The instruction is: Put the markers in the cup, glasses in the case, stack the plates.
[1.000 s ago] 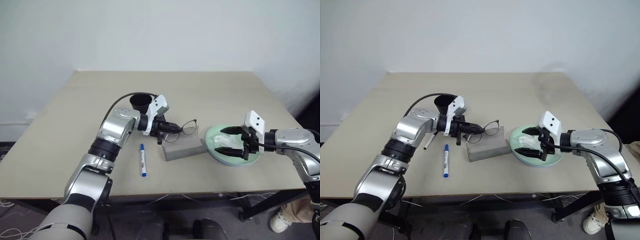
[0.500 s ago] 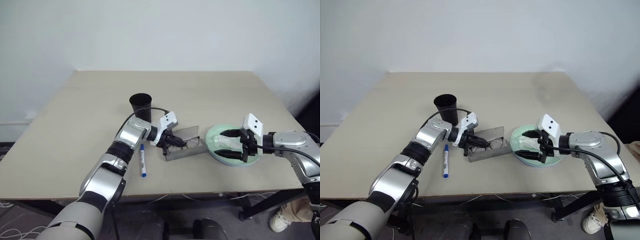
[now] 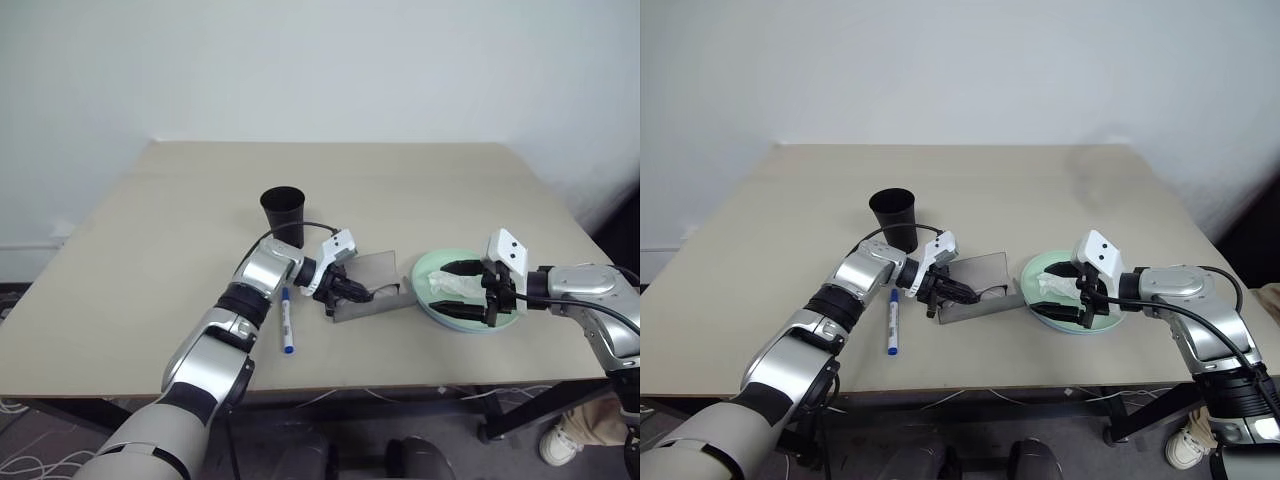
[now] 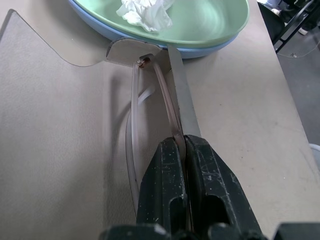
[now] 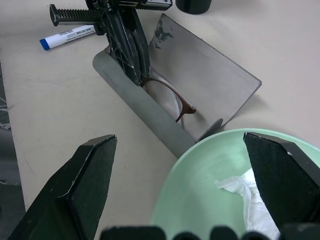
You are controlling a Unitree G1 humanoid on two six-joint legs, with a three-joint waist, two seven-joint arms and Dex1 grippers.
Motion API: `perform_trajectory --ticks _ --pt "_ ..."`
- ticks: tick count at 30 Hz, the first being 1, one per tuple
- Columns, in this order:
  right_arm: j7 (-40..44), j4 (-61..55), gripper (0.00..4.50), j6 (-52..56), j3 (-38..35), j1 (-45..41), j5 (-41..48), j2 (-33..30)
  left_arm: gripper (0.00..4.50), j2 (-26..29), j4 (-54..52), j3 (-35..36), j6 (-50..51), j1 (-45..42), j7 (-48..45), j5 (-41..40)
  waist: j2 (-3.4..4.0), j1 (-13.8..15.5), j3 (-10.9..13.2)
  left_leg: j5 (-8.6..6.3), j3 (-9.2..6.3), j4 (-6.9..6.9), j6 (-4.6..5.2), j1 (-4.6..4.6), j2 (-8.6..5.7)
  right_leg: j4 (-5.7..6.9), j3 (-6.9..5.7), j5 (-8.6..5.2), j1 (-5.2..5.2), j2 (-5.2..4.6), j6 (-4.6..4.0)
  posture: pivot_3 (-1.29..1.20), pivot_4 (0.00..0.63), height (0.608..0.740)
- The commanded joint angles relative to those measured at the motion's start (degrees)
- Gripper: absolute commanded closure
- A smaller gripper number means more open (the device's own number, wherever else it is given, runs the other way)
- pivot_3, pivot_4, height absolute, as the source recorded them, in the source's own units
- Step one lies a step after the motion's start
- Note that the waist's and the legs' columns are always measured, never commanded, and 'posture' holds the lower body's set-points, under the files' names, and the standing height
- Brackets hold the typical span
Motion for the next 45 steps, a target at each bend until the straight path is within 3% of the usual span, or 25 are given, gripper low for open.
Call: perform_trajectory --ticks 1,7,15,22,25,32,38,45 --pt "-0.15 -1.48 0.09 -0.99 -1.61 -0.5 0.34 -0.25 3.44 -0.27 -1.58 1.57 0.49 -0.77 0.99 -0.47 0.0 -0.02 0.0 0.0 0.0 0.01 0.0 -0.01 0.0 0.0 0.0 0.0 0.0 0.0 0.0 0.0 0.0 0.723" --pt "-0.1 -1.24 0.09 -1.12 -1.31 -0.82 0.29 -0.04 1.37 2.71 -6.62 4.85 1.0 -0.3 2.6 -2.11 0.0 -0.07 0.0 0.0 0.0 0.01 -0.01 -0.01 0.01 0.03 0.0 0.01 -0.04 0.01 0.01 0.0 0.0 0.723" --pt "0.13 -0.69 0.09 -1.32 -0.68 -1.38 0.04 0.48 1.37 8.97 -27.92 11.07 10.08 5.73 5.18 -8.7 0.01 -0.07 0.0 -0.15 0.0 0.0 -0.28 0.0 0.03 0.01 0.03 0.0 -0.06 0.0 0.01 0.0 0.0 0.723" --pt "0.62 0.15 0.09 -1.36 0.09 -2.63 -0.22 1.14 1.37 5.4 -25.09 13.62 4.91 7.44 21.62 -5.15 0.0 0.03 -0.01 -0.14 -0.03 0.06 -0.3 0.08 -0.01 0.01 0.06 0.03 0.1 0.0 0.02 0.0 0.0 0.723" --pt "0.82 0.5 0.09 -1.36 0.31 -3.14 -0.24 1.14 1.94 3.69 -21.5 12.32 2.02 7.05 26.08 -2.61 -0.01 -0.01 -0.01 -0.14 -0.01 0.06 -0.3 0.09 -0.02 0.03 0.06 0.05 0.1 0.02 0.04 0.0 0.0 0.723" --pt "1.26 0.9 0.09 -1.53 0.49 -3.63 -0.21 0.88 4.47 0.48 -6.03 9.79 -6.03 1.67 33.92 3.33 -0.01 0.02 -0.01 -0.02 0.01 0.05 -0.08 0.06 -0.02 0.03 0.04 0.06 0.06 0.04 0.05 0.0 0.0 0.723" --pt "1.01 0.33 0.09 -1.31 0.04 -3.02 -0.15 0.72 4.47 -1.56 1.17 9.4 -9.69 -2.82 33.23 4.28 -0.02 0.01 -0.01 -0.16 0.01 0.06 -0.28 0.0 -0.03 -0.03 0.0 0.07 0.04 -0.02 0.07 0.0 0.0 0.723" --pt "0.47 -0.38 0.09 -1.06 -0.46 -2.36 0.04 0.63 4.47 -0.19 -2.89 5.7 -8.67 -0.56 24.08 5.21 -0.01 -0.06 -0.01 -0.17 0.03 0.05 -0.29 -0.01 -0.01 0.01 -0.03 0.08 -0.02 0.0 0.08 0.0 0.0 0.723"
